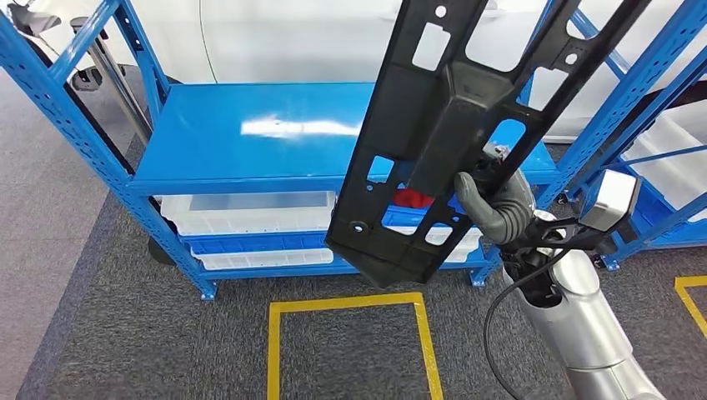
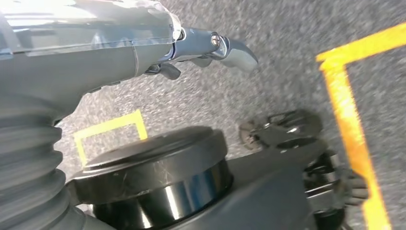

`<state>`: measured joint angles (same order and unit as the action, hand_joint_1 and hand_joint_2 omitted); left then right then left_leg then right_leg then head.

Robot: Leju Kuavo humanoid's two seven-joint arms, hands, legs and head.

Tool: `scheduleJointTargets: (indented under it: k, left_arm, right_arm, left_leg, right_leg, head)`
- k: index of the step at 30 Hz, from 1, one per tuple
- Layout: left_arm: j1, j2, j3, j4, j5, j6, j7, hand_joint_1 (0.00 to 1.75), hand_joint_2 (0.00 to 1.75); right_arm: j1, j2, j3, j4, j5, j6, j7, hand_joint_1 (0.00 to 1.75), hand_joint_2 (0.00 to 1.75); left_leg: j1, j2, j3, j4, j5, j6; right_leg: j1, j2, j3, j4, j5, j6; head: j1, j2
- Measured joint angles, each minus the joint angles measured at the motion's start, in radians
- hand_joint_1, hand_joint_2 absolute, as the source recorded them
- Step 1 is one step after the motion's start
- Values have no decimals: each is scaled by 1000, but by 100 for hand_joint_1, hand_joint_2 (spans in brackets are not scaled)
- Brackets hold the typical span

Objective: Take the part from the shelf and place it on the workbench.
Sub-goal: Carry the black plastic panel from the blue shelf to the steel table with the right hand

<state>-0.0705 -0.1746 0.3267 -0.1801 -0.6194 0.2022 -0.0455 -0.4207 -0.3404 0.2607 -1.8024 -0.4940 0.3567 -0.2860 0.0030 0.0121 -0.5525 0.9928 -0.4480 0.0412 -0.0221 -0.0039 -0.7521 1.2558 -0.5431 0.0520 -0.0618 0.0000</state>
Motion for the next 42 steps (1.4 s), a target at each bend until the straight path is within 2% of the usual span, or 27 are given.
scheduleJointTargets:
  k: [2, 3, 4, 6, 8, 10, 11, 13, 15, 16, 17, 19, 20, 22, 24, 26, 27, 29, 31, 32, 33, 34, 36, 38, 39, 40, 42]
  left_arm:
    - [0, 0, 0, 0, 0, 0, 0, 0, 175]
    - [-1, 0, 0, 0, 0, 0, -1, 0, 175]
    - [-2, 0, 0, 0, -1, 0, -2, 0, 175]
    - [-4, 0, 0, 0, -4, 2, -9, 0, 175]
    - [-3, 1, 0, -1, -14, 1, -18, 0, 175]
    - [0, 5, 0, -1, -24, -3, -20, 0, 175]
    - [1, 7, 0, 0, -27, -4, -17, 0, 175]
    - [-1, 14, 0, 0, -28, -6, -6, 0, 175]
    - [-7, 20, 0, 0, -28, -8, 12, 0, 175]
    - [-8, 23, 0, 0, -28, -8, 22, 0, 175]
    - [-9, 25, 1, 0, -28, -8, 31, 0, 175]
    - [-9, 31, 1, 0, -29, -6, 44, 0, 175]
    - [-8, 35, 1, -1, -30, -5, 48, 0, 175]
    - [-3, 44, 1, -1, -32, -1, 48, 0, 175]
    - [3, 51, 4, -1, -35, 4, 39, 0, 175]
    - [7, 56, 8, -1, -40, 7, 27, 0, 175]
    - [8, 57, 9, 0, -43, 8, 21, 0, 175]
    - [10, 58, 9, 0, -51, 8, 16, 0, 175]
    - [10, 60, 10, 0, -59, 3, 19, 0, 175]
    - [9, 61, 10, 0, -62, 0, 24, 0, 175]
    - [8, 62, 10, 0, -65, -4, 31, 0, 175]
    - [6, 62, 10, 0, -67, -7, 37, 0, 175]
    - [0, 63, 11, -1, -72, -9, 43, 0, 175]
    - [-3, 63, 11, -2, -80, -6, 46, 0, 175]
    - [-4, 63, 11, -2, -83, -3, 48, 0, 175]
    - [-4, 63, 11, -3, -84, 1, 47, 0, 175]
    - [-3, 62, 11, -3, -85, 9, 41, 0, 175]
  right_arm:
    - [4, 0, -1, 0, 0, 0, 0, 175, 175]
    - [5, 0, -1, 0, 0, 0, 0, 175, 175]
    - [5, 0, -2, -1, 1, 0, 0, 175, 175]
    - [8, 0, -6, -9, 7, -1, 4, 175, 175]
    - [22, -2, -18, -26, 23, -6, 6, 175, 175]
    - [47, -8, -35, -41, 36, -9, 1, 175, 175]
    - [59, -11, -43, -44, 39, -7, -3, 175, 175]
    - [80, -16, -57, -46, 44, 3, -15, 175, 175]
    - [101, -17, -65, -47, 68, 22, -36, 175, 175]
    - [113, -17, -67, -47, 92, 33, -51, 175, 175]
    - [125, -17, -67, -47, 123, 45, -66, 175, 175]
    - [144, -16, -66, -47, 192, 66, -93, 175, 175]
    - [152, -16, -64, -47, 227, 77, -106, 175, 175]
    - [171, -14, -59, -47, 288, 97, -140, 175, 175]
    - [205, -12, -49, -45, 341, 114, -191, 175, 175]
    - [249, -8, -37, -42, 391, 125, -248, 175, 175]
    - [273, -5, -32, -41, 411, 126, -274, 175, 175]
    - [318, -1, -23, -37, 438, 123, -309, 175, 175]
    - [359, 6, -16, -36, 459, 114, -324, 175, 175]
    - [373, 11, -13, -36, 465, 109, -320, 175, 175]
    - [385, 16, -11, -36, 468, 105, -314, 175, 175]
    - [395, 22, -8, -36, 471, 101, -307, 175, 175]
    - [407, 34, -4, -40, 473, 96, -294, 175, 175]
    - [413, 43, -4, -47, 476, 92, -285, 175, 175]
    - [415, 46, -4, -49, 475, 91, -282, 175, 175]
    - [416, 49, -5, -49, 472, 91, -281, 175, 175]
    - [418, 53, -8, -49, 464, 93, -280, 175, 175]
  left_leg:
    - [-1, 0, -35, 5, 24, -3]
    - [-1, 0, -52, 8, 35, -5]
    - [-1, 0, -66, 13, 44, -8]
    - [-4, -1, -84, 20, 60, -17]
    - [-5, -2, -90, 19, 77, -28]
    - [-3, -4, -96, 16, 86, -40]
    - [-3, -5, -104, 27, 67, -45]
    - [0, -7, -129, 107, -30, -53]
    - [1, -7, -147, 239, -123, -59]
    - [1, -7, -145, 291, -133, -61]
    - [1, -7, -131, 315, -118, -62]
    - [1, -7, -57, 259, -59, -58]
    - [0, -8, -2, 187, -51, -52]
    - [-4, -11, 97, 36, -74, -42]
    - [-9, -13, 127, -29, -91, -35]
    - [-5, -13, 115, -35, -75, -25]
    - [-3, -12, 109, -38, -64, -19]
    - [1, -9, 91, -40, -44, -9]
    - [-2, -6, 59, -34, -22, -3]
    - [-3, -3, 41, -30, -11, -3]
    - [-4, -1, 23, -25, -2, -3]
    - [-4, 0, 5, -19, 7, -5]
    - [-4, 1, -27, -7, 21, -10]
    - [-7, 5, -43, 1, 30, -17]
    - [-8, 8, -44, 3, 35, -22]
    - [-8, 13, -44, 2, 41, -27]
    - [-6, 17, -45, 2, 46, -39]
  right_leg:
    - [-1, 0, 20, 53, 15, 2]
    - [-1, 0, 56, 26, 42, 1]
    - [-1, 0, 110, -31, 61, -2]
    - [4, -1, 222, -179, 49, -13]
    - [11, 0, 266, -256, 26, -27]
    - [11, -2, 255, -265, 43, -43]
    - [9, -4, 244, -268, 56, -52]
    - [7, -6, 215, -271, 84, -65]
    - [8, -6, 182, -270, 109, -69]
    - [9, -6, 166, -268, 122, -68]
    - [9, -6, 149, -266, 134, -67]
    - [10, -5, 117, -259, 155, -63]
    - [11, -4, 104, -256, 165, -60]
    - [13, -4, 89, -253, 184, -52]
    - [13, -6, 86, -260, 205, -40]
    - [13, -7, 84, -268, 221, -29]
    - [12, -6, 82, -266, 212, -25]
    - [8, -3, 60, -206, 133, -19]
    - [6, -1, 26, -73, 27, -12]
    - [6, -1, 15, -8, 2, -9]
    - [6, -1, 15, 35, 2, -7]
    - [6, -1, 32, 44, 24, -6]
    - [6, -1, 119, -45, 73, -11]
    - [11, -10, 229, -195, 56, -25]
    - [15, -13, 261, -245, 39, -32]
    - [19, -15, 275, -272, 28, -39]
    - [18, -8, 270, -281, 38, -54]
  head:
    - [0, 0]
    - [0, 0]
    - [0, 0]
    - [0, 0]
    - [0, 0]
    - [0, 0]
    - [0, 0]
    - [0, 0]
    - [0, 0]
    - [0, 0]
    - [0, 0]
    - [0, 0]
    - [0, 0]
    - [0, 0]
    - [0, 0]
    - [0, 0]
    - [0, 0]
    - [0, 0]
    - [0, 0]
    - [0, 0]
    - [0, 0]
    - [0, 0]
    - [0, 0]
    - [0, 0]
    - [0, 0]
    - [0, 0]
    - [0, 0]
